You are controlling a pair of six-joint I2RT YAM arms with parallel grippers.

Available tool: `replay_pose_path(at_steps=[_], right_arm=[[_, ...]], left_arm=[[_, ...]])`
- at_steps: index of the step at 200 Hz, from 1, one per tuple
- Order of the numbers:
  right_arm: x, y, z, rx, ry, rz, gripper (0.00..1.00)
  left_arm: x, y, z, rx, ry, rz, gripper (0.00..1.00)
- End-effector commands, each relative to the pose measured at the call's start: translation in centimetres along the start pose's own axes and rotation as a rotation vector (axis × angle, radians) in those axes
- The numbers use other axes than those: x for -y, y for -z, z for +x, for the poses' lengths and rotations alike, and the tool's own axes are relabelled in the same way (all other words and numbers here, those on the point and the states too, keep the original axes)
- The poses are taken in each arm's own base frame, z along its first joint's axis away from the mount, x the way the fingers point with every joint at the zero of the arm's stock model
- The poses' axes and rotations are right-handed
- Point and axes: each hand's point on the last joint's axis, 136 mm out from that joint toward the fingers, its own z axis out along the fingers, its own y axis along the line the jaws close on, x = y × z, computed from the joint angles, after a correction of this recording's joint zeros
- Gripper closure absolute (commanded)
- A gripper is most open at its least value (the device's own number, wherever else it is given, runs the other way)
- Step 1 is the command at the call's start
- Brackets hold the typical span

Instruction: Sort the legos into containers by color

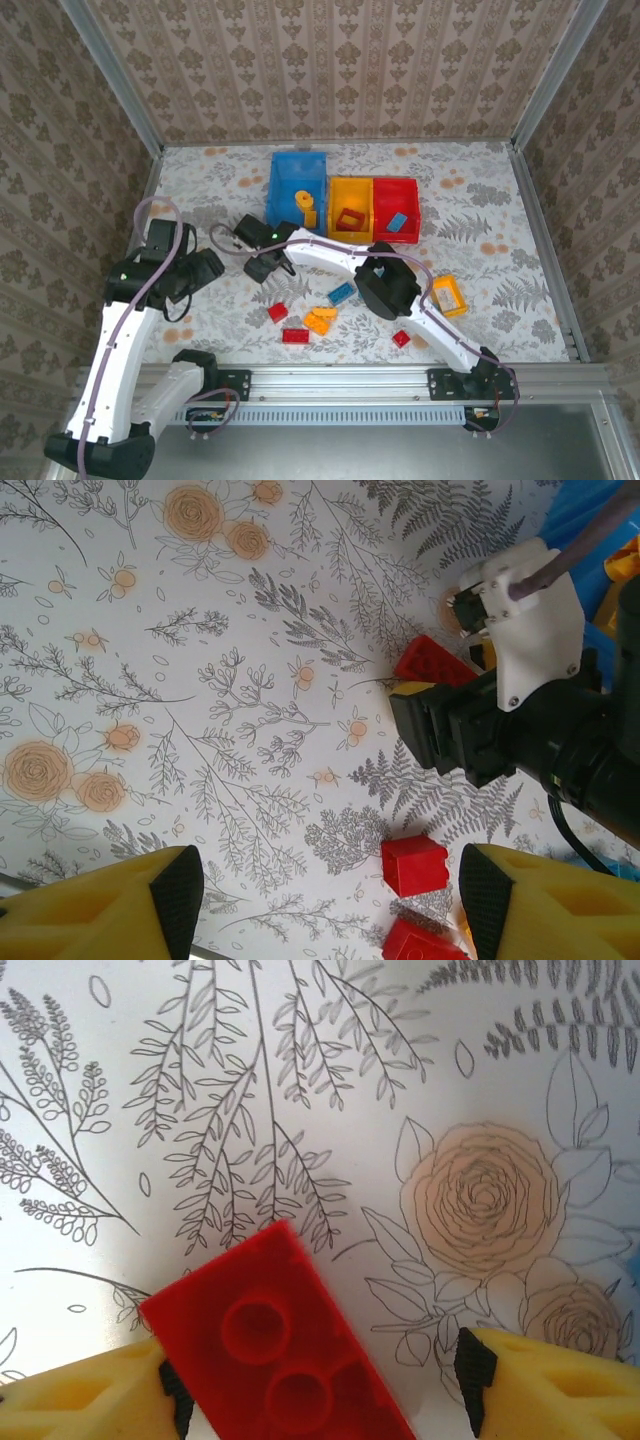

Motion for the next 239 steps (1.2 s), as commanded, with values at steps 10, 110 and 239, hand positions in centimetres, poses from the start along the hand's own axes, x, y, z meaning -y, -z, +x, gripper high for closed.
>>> replay_pose_path(at_steps=[10, 110, 239], right_arm=[[-0.9, 1.0, 0.8, -0.013, 0.026, 0.016, 0.56], [11.5, 18.5, 3.9, 0.186, -0.513, 0.112, 0.67], [27.7, 8.9, 6.6, -0.041, -1.034, 0.112, 0.61]], left_arm=[[0.0, 1.3, 0.2, 0.003, -0.041, 0.023, 0.29], [18.5, 0.4, -1.3, 0.020, -0.403, 0.484, 0.27], [30.0, -6.6, -0.2, -0.054, -0.599, 0.520, 0.27]])
